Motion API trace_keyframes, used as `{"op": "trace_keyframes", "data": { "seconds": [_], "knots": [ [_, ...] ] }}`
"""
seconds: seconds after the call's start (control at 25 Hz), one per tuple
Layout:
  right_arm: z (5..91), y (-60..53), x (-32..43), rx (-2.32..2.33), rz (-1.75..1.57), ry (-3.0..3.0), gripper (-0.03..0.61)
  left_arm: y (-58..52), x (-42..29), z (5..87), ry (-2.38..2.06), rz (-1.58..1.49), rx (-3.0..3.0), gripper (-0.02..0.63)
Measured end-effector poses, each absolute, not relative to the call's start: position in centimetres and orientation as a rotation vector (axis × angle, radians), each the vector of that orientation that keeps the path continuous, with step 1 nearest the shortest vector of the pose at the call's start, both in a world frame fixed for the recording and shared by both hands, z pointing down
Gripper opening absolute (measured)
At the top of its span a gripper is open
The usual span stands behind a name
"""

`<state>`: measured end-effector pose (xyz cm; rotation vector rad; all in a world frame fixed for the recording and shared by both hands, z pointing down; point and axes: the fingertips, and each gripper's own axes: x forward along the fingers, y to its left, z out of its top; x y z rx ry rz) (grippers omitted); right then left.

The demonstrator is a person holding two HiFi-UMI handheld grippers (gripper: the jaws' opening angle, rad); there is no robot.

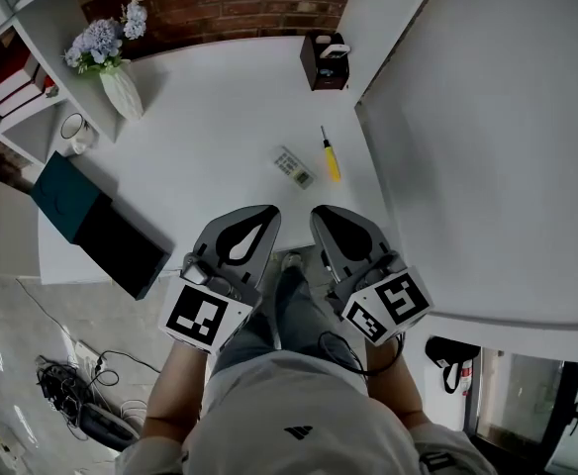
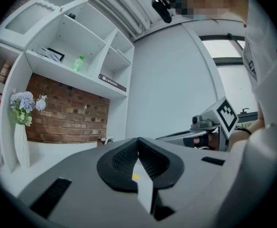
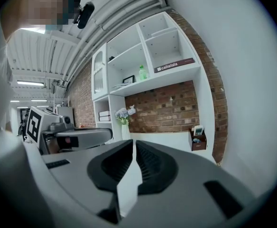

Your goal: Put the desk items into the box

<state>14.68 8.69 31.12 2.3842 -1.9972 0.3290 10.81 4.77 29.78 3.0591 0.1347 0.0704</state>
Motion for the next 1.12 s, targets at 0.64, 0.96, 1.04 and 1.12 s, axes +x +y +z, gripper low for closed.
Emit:
{"op": "trace_keyframes", "data": {
  "seconds": [0.64,0.96,1.04,1.12],
  "knots": [
    [38.2,1.8,22.9,2.154,0.5,-2.012,0.107,-0.3,17.2,31.4,0.005,0.102,3.028,0.012],
    [44.3,0.8,25.0,2.034,0.653,-1.974,0.137,-1.5,19.1,34.0,-0.029,0.171,2.985,0.012],
    [45.5,0.6,25.0,2.005,0.688,-1.972,0.145,-1.8,19.2,34.6,-0.036,0.186,2.967,0.012],
    [46.6,0.4,25.0,1.98,0.711,-1.965,0.154,-2.0,19.3,35.3,-0.039,0.203,2.955,0.012]
  ]
}}
